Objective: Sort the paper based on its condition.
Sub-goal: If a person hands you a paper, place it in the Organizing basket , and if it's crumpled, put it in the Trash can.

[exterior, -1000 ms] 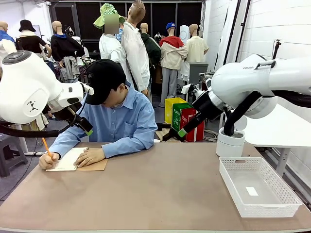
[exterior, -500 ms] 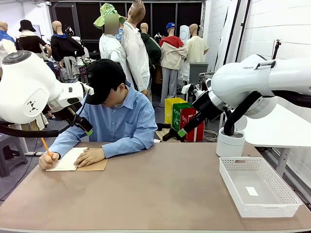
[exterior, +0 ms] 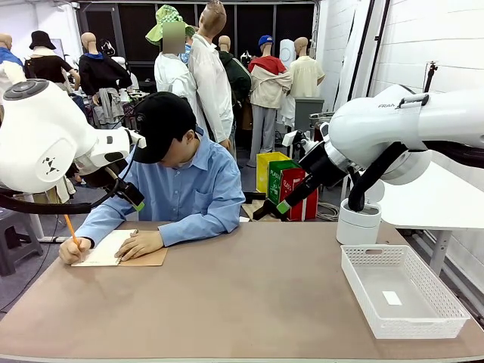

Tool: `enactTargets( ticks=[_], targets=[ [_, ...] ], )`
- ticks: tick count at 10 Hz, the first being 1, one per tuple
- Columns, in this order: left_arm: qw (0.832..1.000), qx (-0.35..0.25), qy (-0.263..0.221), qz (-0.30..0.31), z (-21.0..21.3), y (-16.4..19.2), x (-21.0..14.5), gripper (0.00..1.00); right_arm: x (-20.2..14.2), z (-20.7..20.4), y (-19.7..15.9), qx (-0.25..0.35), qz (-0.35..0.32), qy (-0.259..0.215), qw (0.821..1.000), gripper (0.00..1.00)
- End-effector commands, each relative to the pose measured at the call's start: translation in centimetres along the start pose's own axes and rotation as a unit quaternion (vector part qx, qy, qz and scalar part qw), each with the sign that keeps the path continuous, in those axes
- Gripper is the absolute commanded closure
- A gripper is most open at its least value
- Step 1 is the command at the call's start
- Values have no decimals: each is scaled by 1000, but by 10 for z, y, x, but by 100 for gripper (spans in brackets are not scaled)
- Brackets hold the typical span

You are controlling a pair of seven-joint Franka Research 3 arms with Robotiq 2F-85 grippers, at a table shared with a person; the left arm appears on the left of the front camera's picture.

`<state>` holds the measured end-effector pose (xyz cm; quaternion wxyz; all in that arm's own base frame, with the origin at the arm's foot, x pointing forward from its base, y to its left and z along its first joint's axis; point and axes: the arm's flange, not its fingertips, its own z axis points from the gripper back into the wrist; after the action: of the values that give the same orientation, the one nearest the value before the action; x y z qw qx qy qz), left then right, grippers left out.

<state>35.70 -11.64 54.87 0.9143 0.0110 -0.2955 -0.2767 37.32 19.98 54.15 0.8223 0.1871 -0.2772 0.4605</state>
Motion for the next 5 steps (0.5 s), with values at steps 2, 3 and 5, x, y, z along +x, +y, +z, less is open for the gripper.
enactTargets(
  ticks=[2,3,5],
  targets=[
    [1000,-1,-1,1,0,0,0,0,2,0,0,-5,-3,4,1000,0],
    [1000,-1,-1,1,0,0,0,0,2,0,0,-5,-3,4,1000,0],
    [1000,-1,-1,1,0,0,0,0,2,0,0,-5,-3,4,1000,0]
  ],
)
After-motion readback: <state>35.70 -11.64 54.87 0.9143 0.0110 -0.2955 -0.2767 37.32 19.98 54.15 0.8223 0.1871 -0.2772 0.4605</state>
